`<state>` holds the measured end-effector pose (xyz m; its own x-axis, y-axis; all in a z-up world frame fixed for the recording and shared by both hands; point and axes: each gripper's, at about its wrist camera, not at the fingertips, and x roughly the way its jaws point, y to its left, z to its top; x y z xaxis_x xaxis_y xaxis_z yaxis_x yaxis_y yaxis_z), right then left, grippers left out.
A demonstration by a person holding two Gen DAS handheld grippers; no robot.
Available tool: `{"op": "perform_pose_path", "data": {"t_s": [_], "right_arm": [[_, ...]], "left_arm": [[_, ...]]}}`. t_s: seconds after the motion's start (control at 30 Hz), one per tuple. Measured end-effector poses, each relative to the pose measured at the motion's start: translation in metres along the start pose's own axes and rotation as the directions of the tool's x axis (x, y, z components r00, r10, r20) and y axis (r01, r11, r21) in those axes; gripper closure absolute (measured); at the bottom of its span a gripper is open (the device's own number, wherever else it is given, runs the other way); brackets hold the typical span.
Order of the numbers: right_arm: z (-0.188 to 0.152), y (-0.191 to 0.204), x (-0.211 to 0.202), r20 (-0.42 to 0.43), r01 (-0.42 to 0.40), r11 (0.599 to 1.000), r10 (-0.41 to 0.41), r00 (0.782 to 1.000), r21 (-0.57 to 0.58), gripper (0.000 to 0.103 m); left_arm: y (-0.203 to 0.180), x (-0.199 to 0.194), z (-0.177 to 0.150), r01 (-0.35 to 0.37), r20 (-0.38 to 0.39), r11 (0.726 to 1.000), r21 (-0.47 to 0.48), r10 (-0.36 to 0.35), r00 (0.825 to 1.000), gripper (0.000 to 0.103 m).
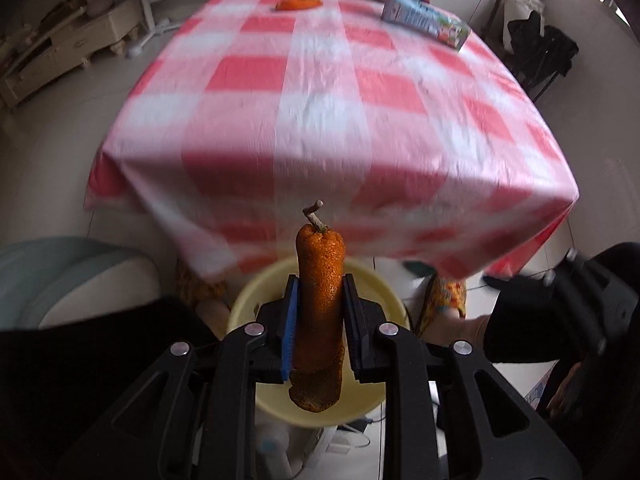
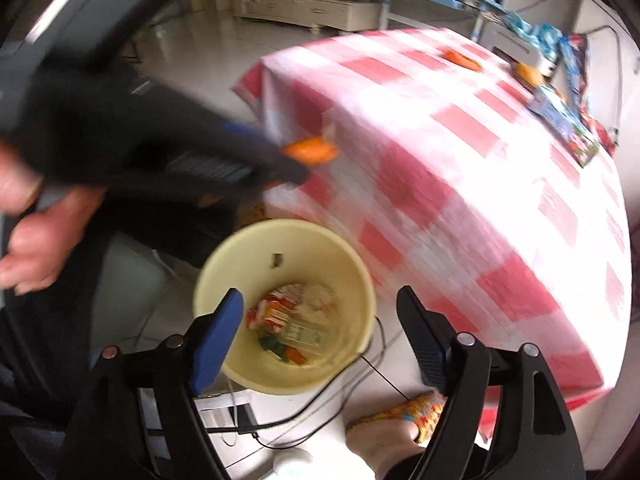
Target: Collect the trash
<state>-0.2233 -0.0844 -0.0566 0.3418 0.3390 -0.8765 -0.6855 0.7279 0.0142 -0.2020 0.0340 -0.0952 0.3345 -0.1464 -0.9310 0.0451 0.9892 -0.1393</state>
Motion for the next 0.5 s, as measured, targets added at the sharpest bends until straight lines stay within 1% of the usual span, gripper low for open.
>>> {"op": "perform_pose_path", "data": {"t_s": [0.03, 0.1, 0.13, 0.17, 0.2, 0.27, 0.3, 0.5], "right_arm": [[0.000, -0.002, 0.000, 0.003, 0.010, 1.000, -0.010, 1.000, 0.010, 0.024], [0.000, -0.004, -0.002, 0.010, 0.029, 0.999, -0.029, 1.000, 0.028, 0.022], [0.000, -0.004, -0.003, 0.015, 0.037, 0.999, -0.038, 0.999, 0.034, 0.021], [0.000, -0.004, -0.003, 0.016, 0.042, 0.999, -0.042, 0.999, 0.035, 0.020], [-0.001, -0.003, -0.003, 0.017, 0.048, 0.998, -0.049, 0.999, 0.035, 0.019], [-0.001, -0.002, -0.001, 0.017, 0.054, 0.998, -0.054, 0.998, 0.034, 0.018], [-0.001, -0.001, 0.000, 0.015, 0.055, 0.998, -0.055, 0.998, 0.032, 0.018], [-0.002, 0.007, 0.007, 0.004, 0.069, 0.998, -0.069, 0.998, 0.005, 0.016]], "left_arm": [[0.000, -0.001, -0.001, -0.004, 0.004, 1.000, -0.001, 0.004, 1.000, 0.077], [0.002, -0.007, -0.001, -0.006, 0.034, 1.000, -0.012, 0.007, 0.999, 0.065], [0.005, -0.013, 0.000, -0.011, 0.068, 1.000, -0.028, 0.013, 0.998, 0.054], [0.007, -0.017, 0.001, -0.018, 0.093, 0.999, -0.040, 0.021, 0.995, 0.048], [0.008, -0.019, 0.001, -0.024, 0.112, 0.998, -0.051, 0.030, 0.993, 0.046], [0.014, -0.025, 0.003, -0.044, 0.155, 0.996, -0.083, 0.056, 0.986, 0.037], [0.016, -0.027, 0.003, -0.053, 0.171, 0.994, -0.098, 0.069, 0.983, 0.036], [0.022, -0.034, 0.006, -0.077, 0.220, 0.988, -0.137, 0.106, 0.970, 0.025]]}}
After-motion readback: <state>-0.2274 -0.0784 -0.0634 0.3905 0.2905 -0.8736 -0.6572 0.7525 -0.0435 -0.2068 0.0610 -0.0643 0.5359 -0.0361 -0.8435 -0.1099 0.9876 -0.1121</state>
